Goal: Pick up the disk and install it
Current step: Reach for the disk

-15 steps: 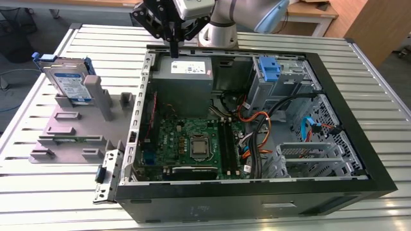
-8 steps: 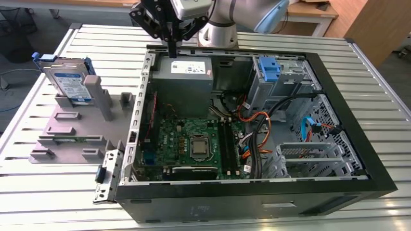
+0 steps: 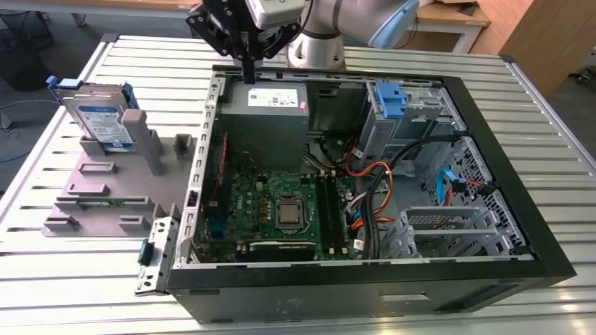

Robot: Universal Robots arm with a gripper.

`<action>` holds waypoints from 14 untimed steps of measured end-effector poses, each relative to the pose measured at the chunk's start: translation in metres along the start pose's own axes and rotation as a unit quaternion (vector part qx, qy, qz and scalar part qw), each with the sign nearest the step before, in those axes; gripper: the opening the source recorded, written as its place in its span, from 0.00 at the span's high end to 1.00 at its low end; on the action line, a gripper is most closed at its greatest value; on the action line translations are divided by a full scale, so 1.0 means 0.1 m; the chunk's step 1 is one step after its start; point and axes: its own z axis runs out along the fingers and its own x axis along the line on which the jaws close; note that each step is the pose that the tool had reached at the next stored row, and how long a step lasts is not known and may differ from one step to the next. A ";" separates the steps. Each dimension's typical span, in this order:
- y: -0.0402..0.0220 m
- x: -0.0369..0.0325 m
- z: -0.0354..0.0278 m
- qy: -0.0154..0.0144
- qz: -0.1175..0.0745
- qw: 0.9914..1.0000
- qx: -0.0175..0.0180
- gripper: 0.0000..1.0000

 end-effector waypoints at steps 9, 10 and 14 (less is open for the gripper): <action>-0.006 0.081 -0.001 0.000 0.000 1.000 0.000 0.89; -0.007 0.092 -0.001 0.000 0.000 1.000 0.000 0.89; -0.011 0.141 -0.002 0.000 0.000 1.000 0.000 0.89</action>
